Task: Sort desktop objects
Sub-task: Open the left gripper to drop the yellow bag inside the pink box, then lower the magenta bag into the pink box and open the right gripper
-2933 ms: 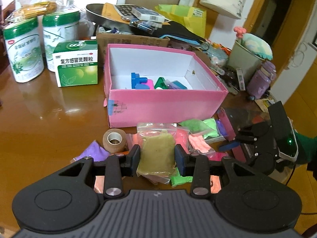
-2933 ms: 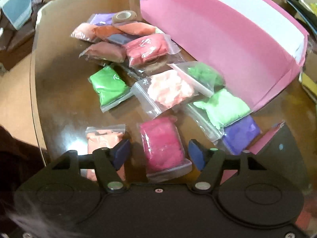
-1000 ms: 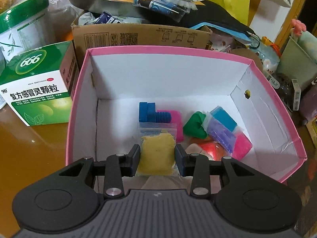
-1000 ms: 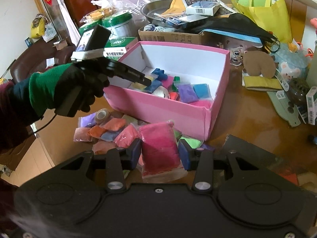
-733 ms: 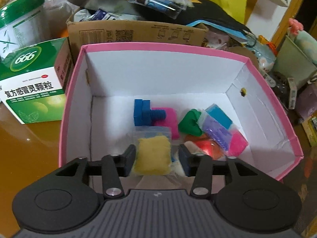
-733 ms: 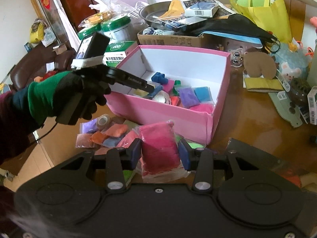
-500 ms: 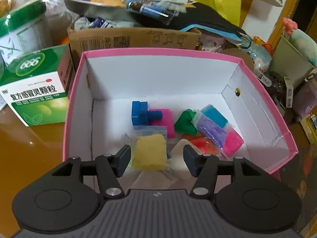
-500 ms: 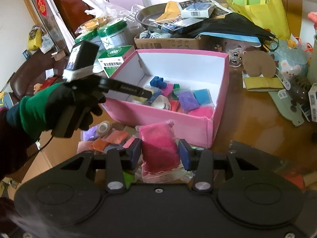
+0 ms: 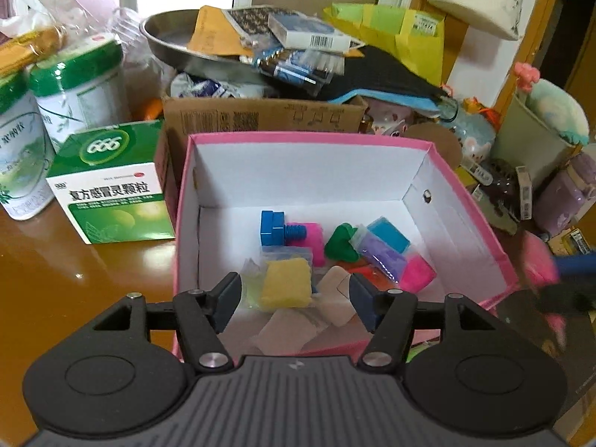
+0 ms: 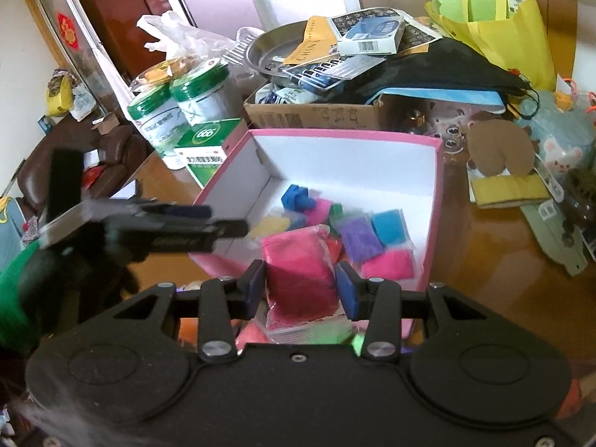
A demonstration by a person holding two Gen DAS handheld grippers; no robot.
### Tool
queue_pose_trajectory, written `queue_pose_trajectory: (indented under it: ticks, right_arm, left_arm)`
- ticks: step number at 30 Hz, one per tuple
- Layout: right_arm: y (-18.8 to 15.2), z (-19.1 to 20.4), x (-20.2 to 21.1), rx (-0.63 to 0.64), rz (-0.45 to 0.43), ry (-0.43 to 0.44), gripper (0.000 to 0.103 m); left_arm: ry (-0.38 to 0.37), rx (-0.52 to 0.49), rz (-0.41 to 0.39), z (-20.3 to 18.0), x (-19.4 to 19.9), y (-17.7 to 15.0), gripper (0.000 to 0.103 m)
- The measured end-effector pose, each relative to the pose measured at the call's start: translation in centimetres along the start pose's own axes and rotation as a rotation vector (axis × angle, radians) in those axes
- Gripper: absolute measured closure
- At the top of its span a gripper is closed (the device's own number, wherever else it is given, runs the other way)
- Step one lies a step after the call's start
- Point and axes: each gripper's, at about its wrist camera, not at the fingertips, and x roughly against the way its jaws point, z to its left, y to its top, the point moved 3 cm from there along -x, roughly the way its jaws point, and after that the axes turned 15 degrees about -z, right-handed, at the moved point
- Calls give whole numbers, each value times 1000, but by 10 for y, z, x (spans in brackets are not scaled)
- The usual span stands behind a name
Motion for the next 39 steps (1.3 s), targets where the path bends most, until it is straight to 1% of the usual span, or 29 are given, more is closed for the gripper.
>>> queue_pose_trajectory:
  ticks: [8,14,19,32,39]
  right_arm:
    - [14,3,-43,33,26,-34,62]
    - [11,3,-67,46,53,-77,62]
    - [4,-1,-82,58,90,-119,62]
    - [-12,-10,-120,89,188,-228,61]
    - [-25,-12,-145,100,240,-280,61]
  left_arm:
    - [-17,29,-56,12,43,1,39]
    - [-34,49,-85,26,75,-3,39]
    - [-73,49,-89,35,94,-9,39]
    - [-93,78,9,60,107,-56,39]
    - [-127,88,44,58,108,-74,39]
